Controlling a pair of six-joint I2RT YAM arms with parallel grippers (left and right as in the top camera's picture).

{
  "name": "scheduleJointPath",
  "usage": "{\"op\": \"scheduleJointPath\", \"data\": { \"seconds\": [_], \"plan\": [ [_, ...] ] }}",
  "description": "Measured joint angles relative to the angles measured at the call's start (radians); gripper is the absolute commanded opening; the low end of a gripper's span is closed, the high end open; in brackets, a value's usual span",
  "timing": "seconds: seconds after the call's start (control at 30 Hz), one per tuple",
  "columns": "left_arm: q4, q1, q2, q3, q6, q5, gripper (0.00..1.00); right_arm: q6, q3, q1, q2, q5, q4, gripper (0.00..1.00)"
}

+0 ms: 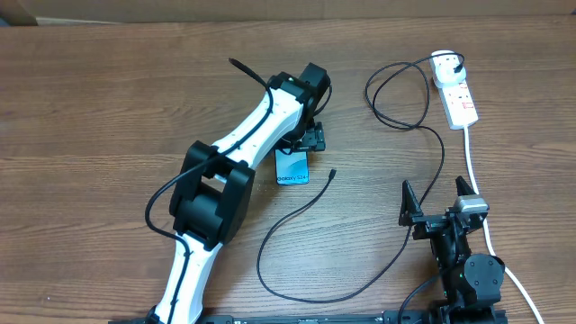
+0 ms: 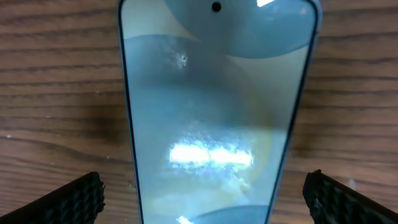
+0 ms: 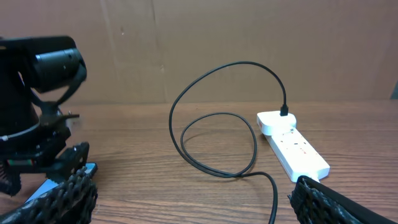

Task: Plug charger to phone and switch on socket
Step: 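Close the left gripper on the phone's long edges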

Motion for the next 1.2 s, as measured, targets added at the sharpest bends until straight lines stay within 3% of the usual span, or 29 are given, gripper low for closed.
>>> {"op": "scheduleJointPath", "data": {
  "seconds": [0.6,1.2],
  "plan": [
    [0.004,0.063,0.006,0.000,0.008,0.054,1.00,0.000,0.000,0.000,0.000,0.000,0.000,1.00],
    [0.027,0.007,0.006,0.000,0.008,0.037,1.00,0.000,0.000,0.000,0.000,0.000,0.000,1.00]
  ]
}}
